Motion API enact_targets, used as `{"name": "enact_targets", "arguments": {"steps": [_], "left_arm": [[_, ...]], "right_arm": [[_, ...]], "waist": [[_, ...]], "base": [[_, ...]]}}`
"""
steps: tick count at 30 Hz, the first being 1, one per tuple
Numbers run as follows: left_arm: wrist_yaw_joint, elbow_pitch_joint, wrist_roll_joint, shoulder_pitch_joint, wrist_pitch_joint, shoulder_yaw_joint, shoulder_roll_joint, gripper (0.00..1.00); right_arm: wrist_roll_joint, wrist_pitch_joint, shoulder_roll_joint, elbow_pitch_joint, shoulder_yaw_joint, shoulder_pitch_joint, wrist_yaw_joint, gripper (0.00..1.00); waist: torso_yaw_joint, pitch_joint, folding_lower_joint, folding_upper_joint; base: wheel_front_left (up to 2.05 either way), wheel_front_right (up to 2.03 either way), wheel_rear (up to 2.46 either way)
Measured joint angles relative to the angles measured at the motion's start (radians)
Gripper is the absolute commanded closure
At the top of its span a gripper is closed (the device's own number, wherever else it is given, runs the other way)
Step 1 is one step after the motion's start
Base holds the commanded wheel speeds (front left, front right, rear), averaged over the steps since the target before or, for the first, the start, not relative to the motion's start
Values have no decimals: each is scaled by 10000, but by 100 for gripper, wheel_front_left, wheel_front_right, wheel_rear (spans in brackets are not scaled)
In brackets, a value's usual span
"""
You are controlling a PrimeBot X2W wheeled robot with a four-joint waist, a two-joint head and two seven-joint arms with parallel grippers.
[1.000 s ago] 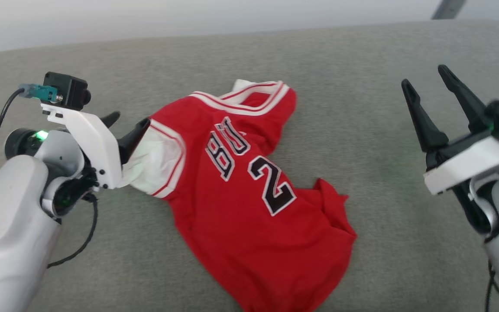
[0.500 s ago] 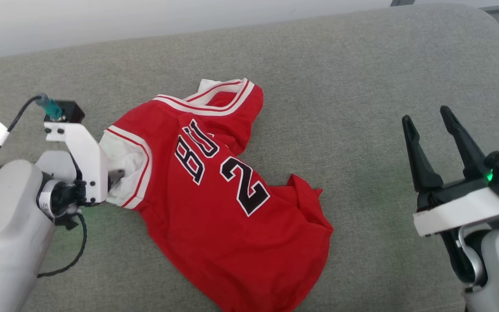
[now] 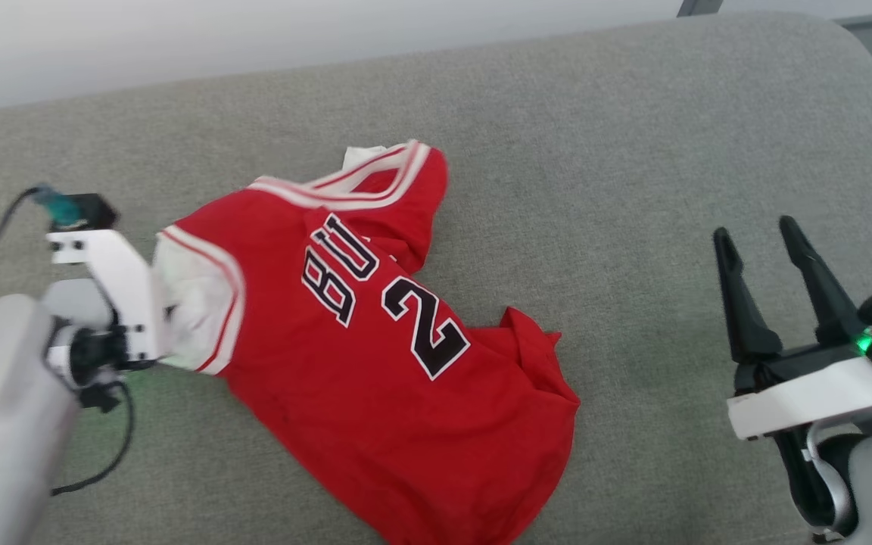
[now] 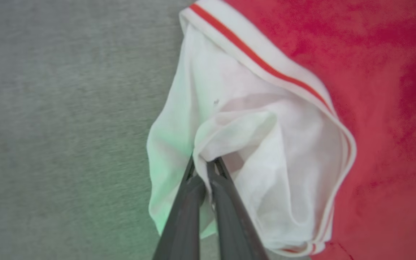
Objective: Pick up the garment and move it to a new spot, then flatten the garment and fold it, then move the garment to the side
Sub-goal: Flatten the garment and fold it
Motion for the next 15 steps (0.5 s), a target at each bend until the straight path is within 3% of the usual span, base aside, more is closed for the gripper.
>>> {"name": "enact_targets", "arguments": {"steps": [7,10,15], "left_arm": [[754,-447,48,576,282,203,980,100],[1450,-859,-73,1355,1110,222,1453,100],[2067,-1854,-359,2182,1557,420,1802,100]], "right_arm": [[-86,194,63,-268,-443,391,0,0],[-140,301,144,-412,-606,574,0,0],[-148,506,232,-554,-744,629,0,0]], "waist": [[188,-261,0,0],[292,-347,0,0],[379,-298,0,0]], "base": [[0,0,0],[0,0,0],[0,0,0]]}}
